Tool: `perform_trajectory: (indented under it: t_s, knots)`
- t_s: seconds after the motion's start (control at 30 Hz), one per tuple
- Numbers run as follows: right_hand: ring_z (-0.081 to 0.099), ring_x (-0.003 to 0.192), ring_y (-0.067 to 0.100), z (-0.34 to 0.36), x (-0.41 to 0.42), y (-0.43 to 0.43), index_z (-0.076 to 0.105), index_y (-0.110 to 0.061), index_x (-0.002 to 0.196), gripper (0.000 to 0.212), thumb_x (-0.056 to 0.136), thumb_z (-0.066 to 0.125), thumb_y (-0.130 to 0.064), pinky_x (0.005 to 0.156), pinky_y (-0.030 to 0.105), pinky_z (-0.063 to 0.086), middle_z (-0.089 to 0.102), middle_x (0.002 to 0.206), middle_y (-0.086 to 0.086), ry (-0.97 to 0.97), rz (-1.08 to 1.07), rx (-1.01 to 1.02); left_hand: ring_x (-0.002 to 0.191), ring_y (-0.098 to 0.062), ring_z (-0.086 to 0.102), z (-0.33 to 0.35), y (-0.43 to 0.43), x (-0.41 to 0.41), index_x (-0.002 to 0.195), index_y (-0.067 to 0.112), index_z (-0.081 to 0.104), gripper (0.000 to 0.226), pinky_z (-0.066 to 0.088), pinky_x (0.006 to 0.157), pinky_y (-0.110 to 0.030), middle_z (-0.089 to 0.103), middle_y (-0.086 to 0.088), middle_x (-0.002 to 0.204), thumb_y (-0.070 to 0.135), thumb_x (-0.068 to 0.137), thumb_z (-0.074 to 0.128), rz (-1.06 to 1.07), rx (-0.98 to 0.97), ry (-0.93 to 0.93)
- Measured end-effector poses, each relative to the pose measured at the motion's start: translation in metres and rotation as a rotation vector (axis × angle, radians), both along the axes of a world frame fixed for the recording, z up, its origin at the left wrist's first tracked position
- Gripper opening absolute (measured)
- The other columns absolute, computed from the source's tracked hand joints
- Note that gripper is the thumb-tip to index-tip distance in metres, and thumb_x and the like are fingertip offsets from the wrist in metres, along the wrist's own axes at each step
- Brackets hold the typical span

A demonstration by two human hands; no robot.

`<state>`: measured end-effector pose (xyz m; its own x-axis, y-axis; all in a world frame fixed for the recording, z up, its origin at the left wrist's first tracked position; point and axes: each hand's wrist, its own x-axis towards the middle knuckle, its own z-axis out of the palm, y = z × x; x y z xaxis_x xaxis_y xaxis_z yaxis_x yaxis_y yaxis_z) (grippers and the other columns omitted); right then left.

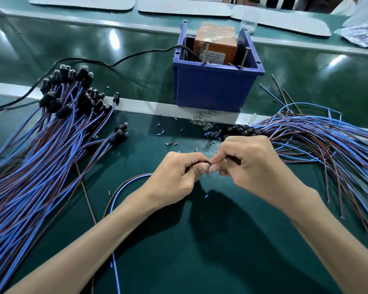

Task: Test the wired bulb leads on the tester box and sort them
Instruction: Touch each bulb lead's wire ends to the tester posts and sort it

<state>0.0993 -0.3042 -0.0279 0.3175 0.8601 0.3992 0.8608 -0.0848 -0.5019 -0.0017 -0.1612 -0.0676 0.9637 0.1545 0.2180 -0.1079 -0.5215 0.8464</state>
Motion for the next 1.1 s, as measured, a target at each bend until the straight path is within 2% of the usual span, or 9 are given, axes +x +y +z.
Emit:
perform_trajectory:
  t_s: [0.1, 0.23, 0.33, 0.5, 0.63, 0.73, 0.87, 0.97, 1.1]
  knots:
    - [0.058, 0.048, 0.011, -0.008, -0.006, -0.003, 0.066, -0.002, 0.066, 0.017, 0.072, 0.063, 0.013, 0.049, 0.02, 0.047, 0.064, 0.062, 0.003, 0.06, -0.062, 0.022, 0.051, -0.011, 0.031, -0.001, 0.0, -0.001, 0.086, 0.004, 0.069, 0.026, 0.027, 0.05, -0.016, 0.041, 0.003, 0.053, 0.017, 0.087, 0.047, -0.001, 0.017, -0.009]
    - [0.061, 0.045, 0.011, -0.009, -0.005, -0.002, 0.068, -0.012, 0.065, 0.018, 0.073, 0.078, 0.001, 0.048, 0.017, 0.047, 0.065, 0.053, 0.004, 0.335, -0.211, 0.03, 0.049, -0.008, 0.036, -0.001, -0.001, -0.002, 0.088, 0.002, 0.069, 0.026, 0.029, 0.051, -0.014, 0.042, 0.012, 0.053, 0.017, 0.088, 0.048, 0.011, -0.009, -0.02]
    - [0.06, 0.044, 0.007, -0.007, -0.007, 0.001, 0.069, -0.014, 0.071, 0.015, 0.083, 0.071, -0.004, 0.05, 0.016, 0.049, 0.065, 0.056, 0.005, 0.49, -0.209, 0.034, 0.048, -0.007, 0.035, 0.0, -0.001, -0.002, 0.082, 0.009, 0.064, 0.02, 0.028, 0.051, -0.013, 0.04, 0.012, 0.051, 0.018, 0.091, 0.048, 0.023, -0.054, -0.035]
    - [0.054, 0.057, 0.021, 0.003, 0.002, 0.0, 0.065, -0.005, 0.081, 0.019, 0.095, 0.057, -0.015, 0.061, 0.039, 0.049, 0.057, 0.064, -0.001, 0.002, -0.092, -0.216, 0.05, -0.005, 0.033, 0.0, -0.003, -0.002, 0.085, 0.021, 0.058, 0.014, 0.029, 0.053, -0.015, 0.04, 0.013, 0.054, 0.022, 0.092, 0.046, 0.006, -0.126, -0.024]
    - [0.052, 0.062, 0.033, -0.001, -0.002, -0.003, 0.06, -0.003, 0.077, 0.028, 0.096, 0.049, -0.02, 0.06, 0.048, 0.047, 0.058, 0.068, 0.008, -0.036, -0.084, -0.193, 0.054, -0.004, 0.04, -0.003, -0.001, -0.002, 0.095, 0.006, 0.064, 0.025, 0.031, 0.056, -0.011, 0.045, 0.013, 0.058, 0.023, 0.094, 0.045, -0.019, -0.05, -0.015]
    - [0.051, 0.056, 0.033, -0.011, -0.011, -0.004, 0.06, 0.001, 0.074, 0.028, 0.092, 0.049, -0.017, 0.054, 0.047, 0.047, 0.056, 0.065, 0.01, -0.059, -0.149, -0.054, 0.058, -0.004, 0.046, -0.003, -0.001, -0.001, 0.086, 0.012, 0.06, 0.025, 0.034, 0.059, -0.011, 0.05, 0.014, 0.061, 0.024, 0.095, 0.04, -0.051, 0.038, 0.006]
    - [0.047, 0.052, 0.03, -0.023, -0.019, -0.003, 0.058, 0.001, 0.073, 0.018, 0.09, 0.055, -0.006, 0.049, 0.036, 0.043, 0.054, 0.066, 0.006, -0.098, -0.24, 0.034, 0.052, -0.004, 0.038, -0.004, -0.003, 0.002, 0.075, 0.034, 0.038, 0.025, 0.03, 0.054, -0.011, 0.04, 0.014, 0.055, 0.019, 0.095, 0.04, -0.023, 0.102, -0.032]
    - [0.03, 0.058, 0.012, -0.033, -0.022, -0.001, 0.054, 0.002, 0.068, 0.02, 0.088, 0.056, 0.002, 0.053, 0.023, 0.032, 0.04, 0.066, -0.006, -0.03, -0.264, 0.116, 0.05, -0.002, 0.037, -0.004, -0.003, 0.002, 0.074, 0.032, 0.036, 0.025, 0.028, 0.053, -0.012, 0.037, 0.015, 0.053, 0.018, 0.094, 0.04, -0.03, 0.134, -0.035]
    - [0.035, 0.053, 0.018, -0.044, -0.023, 0.0, 0.055, 0.003, 0.063, 0.025, 0.088, 0.054, 0.002, 0.053, 0.017, 0.03, 0.047, 0.053, 0.005, 0.08, -0.288, 0.215, 0.049, -0.002, 0.038, -0.005, -0.003, 0.003, 0.072, 0.034, 0.032, 0.027, 0.026, 0.053, -0.016, 0.036, 0.017, 0.053, 0.02, 0.093, 0.038, -0.056, 0.151, -0.007]
